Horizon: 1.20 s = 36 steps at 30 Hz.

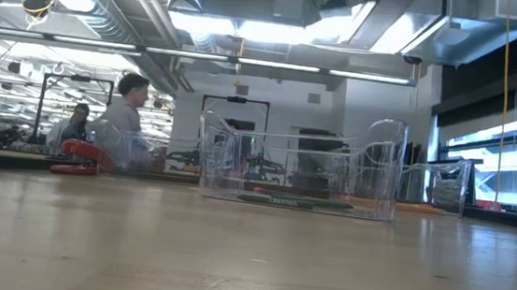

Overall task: Sort crayons/erasers/pens/pencils in bins
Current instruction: Put the green crayon into the middle transparent bin

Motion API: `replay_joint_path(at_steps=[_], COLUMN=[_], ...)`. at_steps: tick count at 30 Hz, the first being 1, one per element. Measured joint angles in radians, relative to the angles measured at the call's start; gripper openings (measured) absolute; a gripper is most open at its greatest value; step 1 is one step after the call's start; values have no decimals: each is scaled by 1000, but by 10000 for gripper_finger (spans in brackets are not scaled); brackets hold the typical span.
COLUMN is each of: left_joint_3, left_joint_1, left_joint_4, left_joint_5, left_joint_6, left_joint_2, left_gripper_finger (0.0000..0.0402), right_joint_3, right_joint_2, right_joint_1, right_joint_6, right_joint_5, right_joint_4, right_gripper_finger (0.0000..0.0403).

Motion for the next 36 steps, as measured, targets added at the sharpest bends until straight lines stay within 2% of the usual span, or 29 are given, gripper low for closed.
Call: replay_joint_path(at_steps=[8,12,26,31,36], left_joint_3=[-30,-30,-26,-26,-27], left_joint_1=[-8,-8,-8,-8,-8], left_joint_4=[25,62,136,133,131], left_joint_5=[-6,-7,-15,-18,-17], left_joint_6=[30,71,61,5,37], left_joint_2=[19,74,235,243,245], left_gripper_finger=[79,79,79,79,79], right_joint_3=[0,0,0,0,0], right_joint_2=[0,0,0,1,1], right_joint_1=[29,29,29,29,28], right_joint_6=[73,86,87,108,140], right_joint_5=[42,41,42,42,42], right_joint_4=[-1,-1,-1,-1,-3], right_gripper_finger=[127,127,127,127,127])
